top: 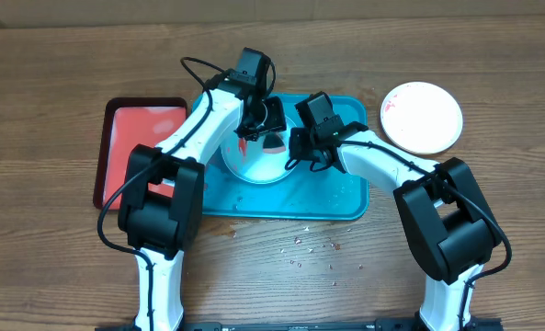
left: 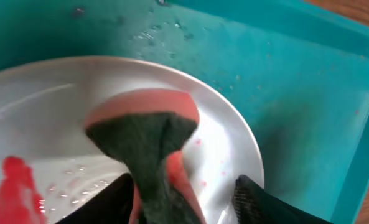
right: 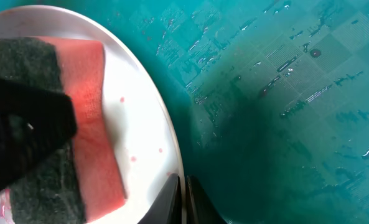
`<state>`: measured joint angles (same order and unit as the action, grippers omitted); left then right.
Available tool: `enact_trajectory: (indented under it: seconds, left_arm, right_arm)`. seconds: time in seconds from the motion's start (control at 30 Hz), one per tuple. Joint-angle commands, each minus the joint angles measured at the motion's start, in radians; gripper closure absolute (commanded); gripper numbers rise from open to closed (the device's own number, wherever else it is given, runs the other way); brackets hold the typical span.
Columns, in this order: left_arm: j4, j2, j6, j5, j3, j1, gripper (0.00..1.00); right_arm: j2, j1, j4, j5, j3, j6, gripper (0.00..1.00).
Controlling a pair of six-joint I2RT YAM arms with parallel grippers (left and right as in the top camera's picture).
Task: Clean dirty plates on tray and stack at the side
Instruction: 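Scrub the second white plate with the sponge while the right gripper holds it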
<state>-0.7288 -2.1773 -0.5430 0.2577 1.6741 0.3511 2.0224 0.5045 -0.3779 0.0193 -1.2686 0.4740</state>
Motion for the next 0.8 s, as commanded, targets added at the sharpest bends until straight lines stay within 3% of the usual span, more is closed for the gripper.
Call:
enact_trajectory:
  seconds: [0.0, 0.4, 0.67, 0.77]
  left_arm:
    - [0.0, -0.011, 0.002, -0.002, -0.005, -0.007, 0.5]
    - [-0.045, -0.011, 0.027, -0.011, -0.005, -0.004, 0.72]
    - [-0.088, -0.011, 0.027, -0.138, -0.005, -0.017, 0.96]
    - [-0.124, -0.011, 0.027, -0.181, -0.005, -0.037, 0.96]
  right_arm:
    - [0.003, -0.003, -0.005, -0.019, -0.01, -0.015, 0.96]
    - [0.003, -0.003, 0.002, -0.019, -0.01, -0.015, 0.96]
    - [0.003, -0.003, -0.002, -0.019, -0.01, -0.015, 0.96]
    - [0.003, -0.003, -0.005, -0.019, -0.01, -0.015, 0.96]
